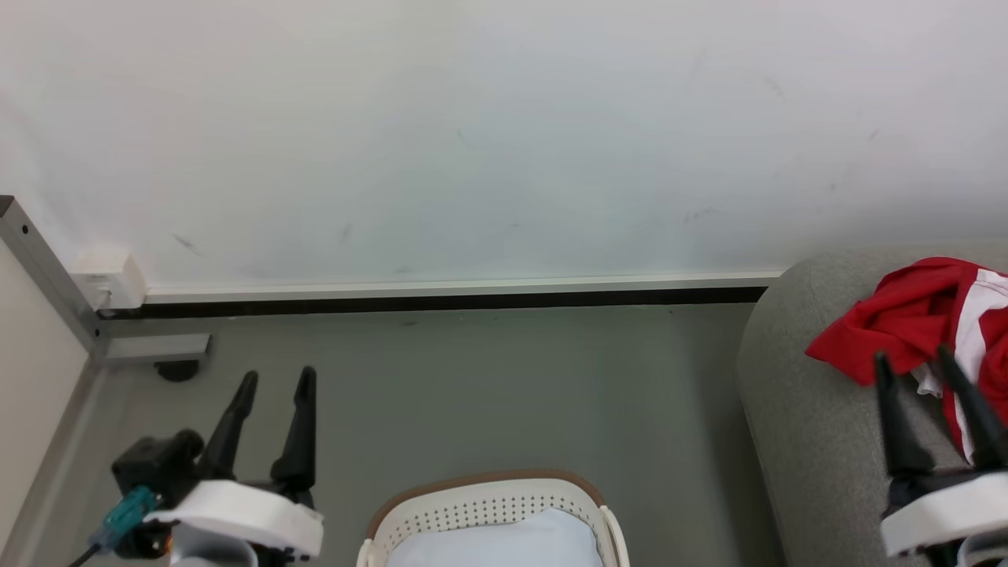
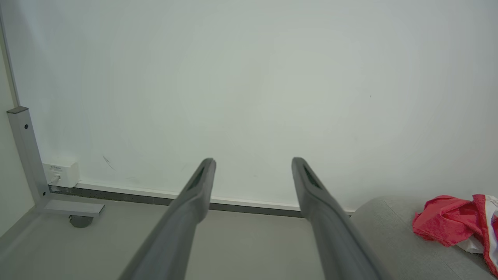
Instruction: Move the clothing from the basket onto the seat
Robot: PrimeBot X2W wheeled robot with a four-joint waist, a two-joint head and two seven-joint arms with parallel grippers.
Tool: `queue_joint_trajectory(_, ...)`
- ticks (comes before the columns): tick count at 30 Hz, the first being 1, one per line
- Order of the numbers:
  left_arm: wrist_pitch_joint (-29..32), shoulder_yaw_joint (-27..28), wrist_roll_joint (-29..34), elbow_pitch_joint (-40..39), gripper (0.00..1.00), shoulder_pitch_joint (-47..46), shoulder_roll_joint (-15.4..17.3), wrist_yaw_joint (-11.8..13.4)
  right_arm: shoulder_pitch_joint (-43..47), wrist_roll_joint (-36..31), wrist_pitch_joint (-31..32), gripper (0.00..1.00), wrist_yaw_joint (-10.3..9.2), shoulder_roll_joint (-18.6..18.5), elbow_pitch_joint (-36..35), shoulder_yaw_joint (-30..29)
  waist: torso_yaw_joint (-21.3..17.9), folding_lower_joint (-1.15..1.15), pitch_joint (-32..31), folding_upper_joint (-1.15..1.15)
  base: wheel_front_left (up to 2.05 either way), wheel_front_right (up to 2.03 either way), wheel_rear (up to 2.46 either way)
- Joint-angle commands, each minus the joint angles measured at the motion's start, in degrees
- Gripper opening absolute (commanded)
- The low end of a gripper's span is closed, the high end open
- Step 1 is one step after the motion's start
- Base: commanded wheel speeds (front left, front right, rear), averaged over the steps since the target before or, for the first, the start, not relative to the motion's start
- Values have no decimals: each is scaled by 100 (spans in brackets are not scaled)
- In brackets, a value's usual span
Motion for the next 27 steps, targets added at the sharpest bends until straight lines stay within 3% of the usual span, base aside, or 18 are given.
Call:
queue_joint_trajectory(1, -3, 172, 247, -49, 100, 177, -68, -55, 210, -98, -201, 100, -13, 132, -12, 46, 24, 2, -5, 0, 0, 0, 0)
queue_joint_trajectory(6, -3, 717, 918, -45, 100, 632, -398, -278, 558, -440, -752, 100, -13, 544, 293, 263, 65, 2, -9, 0, 0, 0, 0)
queue_joint_trajectory(13, -3, 1287, 1425, 76, 100, 919, -845, -689, 766, -594, -985, 100, -13, 981, 555, 170, 118, 2, -11, 0, 0, 0, 0)
queue_joint_trajectory(27, -4, 1715, 1975, 221, 100, 801, -1193, -1034, 589, -683, -1027, 100, -13, 1134, 647, 341, 55, 2, 39, 0, 0, 0, 0)
